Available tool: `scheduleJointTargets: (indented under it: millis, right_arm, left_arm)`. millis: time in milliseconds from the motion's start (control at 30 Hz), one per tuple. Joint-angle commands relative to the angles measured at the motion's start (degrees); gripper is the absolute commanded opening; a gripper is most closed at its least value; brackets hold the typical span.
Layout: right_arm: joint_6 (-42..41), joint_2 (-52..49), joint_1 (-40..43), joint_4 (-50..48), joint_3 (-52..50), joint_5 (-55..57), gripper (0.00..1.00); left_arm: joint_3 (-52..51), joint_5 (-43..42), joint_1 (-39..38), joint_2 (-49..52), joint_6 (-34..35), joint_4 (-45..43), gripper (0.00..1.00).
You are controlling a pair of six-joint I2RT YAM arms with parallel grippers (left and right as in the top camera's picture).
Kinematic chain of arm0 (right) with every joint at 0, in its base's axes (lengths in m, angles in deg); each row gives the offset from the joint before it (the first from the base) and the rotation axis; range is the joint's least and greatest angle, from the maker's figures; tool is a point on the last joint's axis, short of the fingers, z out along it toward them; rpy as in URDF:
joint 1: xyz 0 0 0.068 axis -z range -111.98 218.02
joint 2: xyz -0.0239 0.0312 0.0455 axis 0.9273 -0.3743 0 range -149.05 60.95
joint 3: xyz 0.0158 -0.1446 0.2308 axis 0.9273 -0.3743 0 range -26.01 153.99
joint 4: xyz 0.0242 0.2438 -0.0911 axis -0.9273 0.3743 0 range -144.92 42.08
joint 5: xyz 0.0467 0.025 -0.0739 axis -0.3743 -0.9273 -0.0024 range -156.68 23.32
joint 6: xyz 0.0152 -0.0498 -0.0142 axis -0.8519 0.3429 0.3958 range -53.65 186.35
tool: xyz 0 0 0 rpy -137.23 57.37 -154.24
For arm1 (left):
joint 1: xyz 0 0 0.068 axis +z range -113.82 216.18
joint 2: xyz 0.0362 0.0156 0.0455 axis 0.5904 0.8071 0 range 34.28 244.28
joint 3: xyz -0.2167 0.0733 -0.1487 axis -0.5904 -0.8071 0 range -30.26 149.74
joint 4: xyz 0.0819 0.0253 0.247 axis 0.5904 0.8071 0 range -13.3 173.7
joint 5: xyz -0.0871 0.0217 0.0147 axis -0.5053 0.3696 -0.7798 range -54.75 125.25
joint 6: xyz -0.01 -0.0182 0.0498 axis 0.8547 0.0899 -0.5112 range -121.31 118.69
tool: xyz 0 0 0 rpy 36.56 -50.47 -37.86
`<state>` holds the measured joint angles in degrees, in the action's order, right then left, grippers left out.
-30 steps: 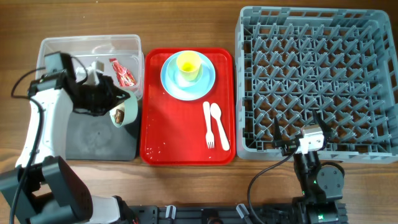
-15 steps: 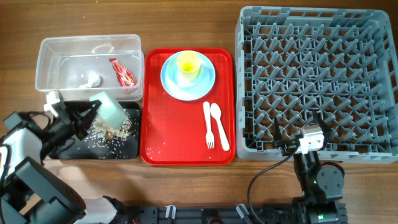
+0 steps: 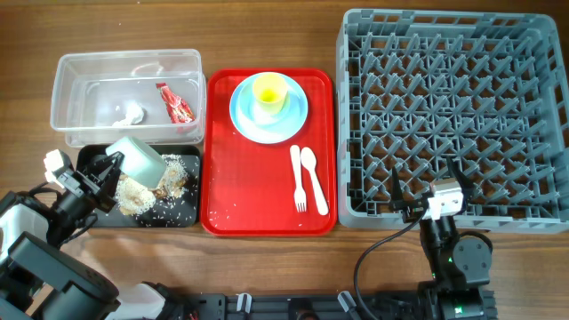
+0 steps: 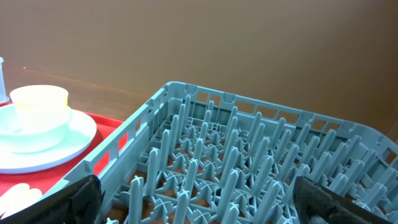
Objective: Sort waste into correct bins and load items into the dishwasher rack
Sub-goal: 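Set the empty green bowl back on the red tray and release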
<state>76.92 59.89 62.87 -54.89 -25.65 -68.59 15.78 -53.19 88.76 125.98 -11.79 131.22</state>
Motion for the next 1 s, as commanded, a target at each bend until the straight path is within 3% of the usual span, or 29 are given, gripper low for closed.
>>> scheduleJointTargets:
  millis: [0, 100, 267, 400, 433, 567, 600, 667, 800, 833, 900, 933, 967]
  right_arm:
    - [-0.1, 0.3, 0.1, -0.2, -0.1, -0.6, 1.0]
    - [-0.1, 0.3, 0.1, -0.2, -0.1, -0.6, 1.0]
    - [-0.1, 0.3, 0.1, -0.2, -0.1, -0.6, 1.0]
    - [-0.1, 0.3, 0.1, -0.2, -0.1, -0.6, 1.0]
    - [0.0, 0.3, 0.1, -0.2, -0.1, -0.6, 1.0]
    - [-0.1, 0.3, 0.1, -0.2, -0.1, -0.6, 1.0]
    - [-0.1, 0.3, 0.1, -0.2, -0.1, -0.6, 1.0]
    - [-0.1, 0.3, 0.1, -0.2, -0.1, -0.6, 1.0]
    - [-0.1, 0.3, 0.1, -0.2, -0.1, -0.6, 1.0]
    - [-0.1, 0.3, 0.1, -0.2, -0.1, -0.6, 1.0]
    - [-0.1, 0.3, 0.1, -0.2, -0.1, -0.6, 1.0]
    - [-0.1, 0.3, 0.1, -0.2, -0.1, -0.6, 0.99]
    - [-0.1, 0.3, 0.1, -0.2, -0.1, -0.6, 1.0]
  left_arm:
    - [-0.1, -1.9, -0.1, -0.6, -2.4, 0.5, 0.04]
    - [-0.1, -1.9, -0.1, -0.6, -2.6, -1.1, 0.04]
    - [-0.1, -1.7, -0.1, -1.2, -2.6, 5.2, 0.04]
    - [0.0, -0.2, -0.1, -8.3, -2.6, 9.3, 0.04]
    - [0.3, 1.6, -0.4, -10.7, -2.4, 10.3, 0.04]
    - [4.2, 16.1, -7.1, -23.8, 9.4, 9.4, 0.04]
    - [5.2, 22.1, -12.0, -27.9, 18.7, 4.0, 0.04]
    - [5.2, 33.4, -21.1, -32.7, 28.8, -3.8, 0.04]
    - [5.2, 65.3, -49.6, -34.9, 37.1, -8.0, 0.04]
    - [5.2, 75.3, -60.0, -32.7, 38.7, -8.1, 0.04]
    - [5.2, 83.3, -69.4, -28.9, 40.8, -8.6, 0.04]
    - [5.2, 87.9, -80.7, -20.3, 41.4, -11.3, 0.04]
    - [5.2, 90.5, -86.5, -11.6, 41.4, -14.1, 0.04]
